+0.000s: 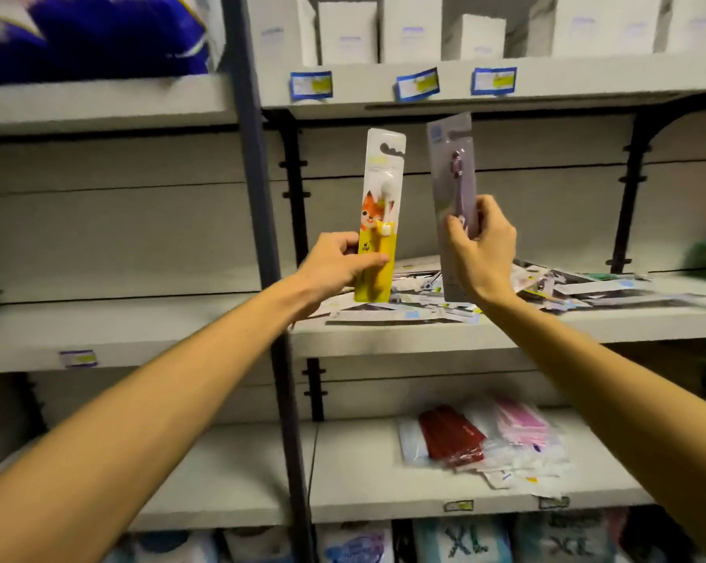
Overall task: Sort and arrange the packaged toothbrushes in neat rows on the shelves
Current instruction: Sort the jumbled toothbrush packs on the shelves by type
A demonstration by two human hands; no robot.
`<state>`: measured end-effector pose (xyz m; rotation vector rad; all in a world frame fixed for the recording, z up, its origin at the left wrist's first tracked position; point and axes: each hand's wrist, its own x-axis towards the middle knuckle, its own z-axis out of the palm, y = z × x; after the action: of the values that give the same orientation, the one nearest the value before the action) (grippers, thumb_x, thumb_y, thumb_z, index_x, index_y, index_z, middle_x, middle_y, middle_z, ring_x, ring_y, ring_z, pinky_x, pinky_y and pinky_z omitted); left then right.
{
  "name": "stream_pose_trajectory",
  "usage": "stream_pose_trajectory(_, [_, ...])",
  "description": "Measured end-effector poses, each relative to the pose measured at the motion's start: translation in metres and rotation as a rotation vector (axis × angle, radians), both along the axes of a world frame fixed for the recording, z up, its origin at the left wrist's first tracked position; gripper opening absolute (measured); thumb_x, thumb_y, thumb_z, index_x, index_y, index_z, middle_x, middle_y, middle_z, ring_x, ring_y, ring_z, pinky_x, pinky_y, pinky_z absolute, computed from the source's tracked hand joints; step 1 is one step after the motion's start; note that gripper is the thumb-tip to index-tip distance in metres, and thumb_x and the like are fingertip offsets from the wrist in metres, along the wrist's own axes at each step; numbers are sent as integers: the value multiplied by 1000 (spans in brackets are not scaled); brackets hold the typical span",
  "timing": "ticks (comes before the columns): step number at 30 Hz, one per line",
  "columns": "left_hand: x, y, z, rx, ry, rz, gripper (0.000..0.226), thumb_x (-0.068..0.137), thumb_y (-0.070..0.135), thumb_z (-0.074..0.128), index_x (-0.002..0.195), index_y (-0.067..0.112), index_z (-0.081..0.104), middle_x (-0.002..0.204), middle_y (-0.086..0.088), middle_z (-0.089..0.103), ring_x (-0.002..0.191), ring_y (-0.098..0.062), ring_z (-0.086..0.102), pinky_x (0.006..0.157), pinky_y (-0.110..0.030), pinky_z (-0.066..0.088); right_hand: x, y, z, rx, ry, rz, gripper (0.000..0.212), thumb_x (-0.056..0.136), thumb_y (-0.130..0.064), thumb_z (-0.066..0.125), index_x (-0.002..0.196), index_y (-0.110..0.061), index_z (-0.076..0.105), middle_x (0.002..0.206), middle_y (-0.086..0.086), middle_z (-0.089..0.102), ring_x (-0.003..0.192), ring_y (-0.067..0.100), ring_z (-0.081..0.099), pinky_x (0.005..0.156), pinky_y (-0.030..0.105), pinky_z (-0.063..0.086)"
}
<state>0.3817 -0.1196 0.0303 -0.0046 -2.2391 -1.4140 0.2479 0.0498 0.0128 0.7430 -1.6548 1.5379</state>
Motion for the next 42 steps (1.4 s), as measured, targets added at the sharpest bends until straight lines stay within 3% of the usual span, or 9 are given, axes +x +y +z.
stream_pose_trajectory(6, [121,-97,-4,48,57,163,21,93,13,69,114,13,67,106,-7,75,90,-15,71,81,-31,58,108,-117,-5,128,23,282,20,89,-42,59,94,-22,56,79,-17,59,65,-2,57,55,16,49])
stream_pose_trajectory(12, [198,-211,-27,75,34,413,23,90,5,69,111,11,62,100,-9,71,77,-15,67,64,-19,56,175,-235,-18,215,9,516,24,91,-41,64,106,-24,60,95,-10,66,84,10,66,72,24,59])
stream_pose_trajectory(16, [223,-285,-43,70,-21,594,16,89,6,70,102,13,66,93,-6,69,85,-20,65,69,-24,53,190,-303,-26,235,-49,587,17,90,-34,64,102,-22,61,87,-10,65,77,7,63,64,17,55])
stream_pose_trajectory(21, [224,-366,-52,70,-106,658,14,90,12,70,87,22,61,95,-7,70,85,-23,67,80,-35,57,181,-389,-35,233,-245,672,15,86,-20,65,100,-20,59,91,-1,67,80,20,66,68,33,59])
stream_pose_trajectory(27, [205,-466,-63,67,-189,648,22,93,13,68,114,11,63,101,-9,72,76,-15,68,53,-20,51,139,-487,-38,304,-437,699,28,86,-13,65,112,-11,55,108,13,68,97,33,68,88,51,57])
stream_pose_trajectory(30, [191,-510,-75,57,-225,670,26,93,12,67,117,4,66,109,-15,73,82,-21,68,61,-24,53,120,-533,-45,376,-481,656,25,83,-13,68,105,-12,56,104,14,69,93,32,69,83,50,59])
stream_pose_trajectory(36, [166,-567,-78,-66,-356,637,27,93,14,68,119,9,63,113,-11,71,103,-28,69,85,-34,55,104,-610,-60,548,-593,660,16,78,1,71,74,-11,60,79,15,69,57,23,68,49,35,59])
stream_pose_trajectory(40, [156,-592,-83,-118,-436,615,29,94,18,67,120,12,58,119,-11,67,108,-26,65,98,-37,52,104,-649,-64,604,-605,634,15,79,-5,75,79,-10,61,90,18,71,77,32,72,69,45,63])
stream_pose_trajectory(42, [154,-606,-90,-297,-542,677,47,94,32,65,133,11,50,132,-12,60,120,-30,59,103,-40,47,107,-666,-69,771,-494,505,23,82,-17,75,97,-7,61,106,18,69,95,35,69,80,44,59])
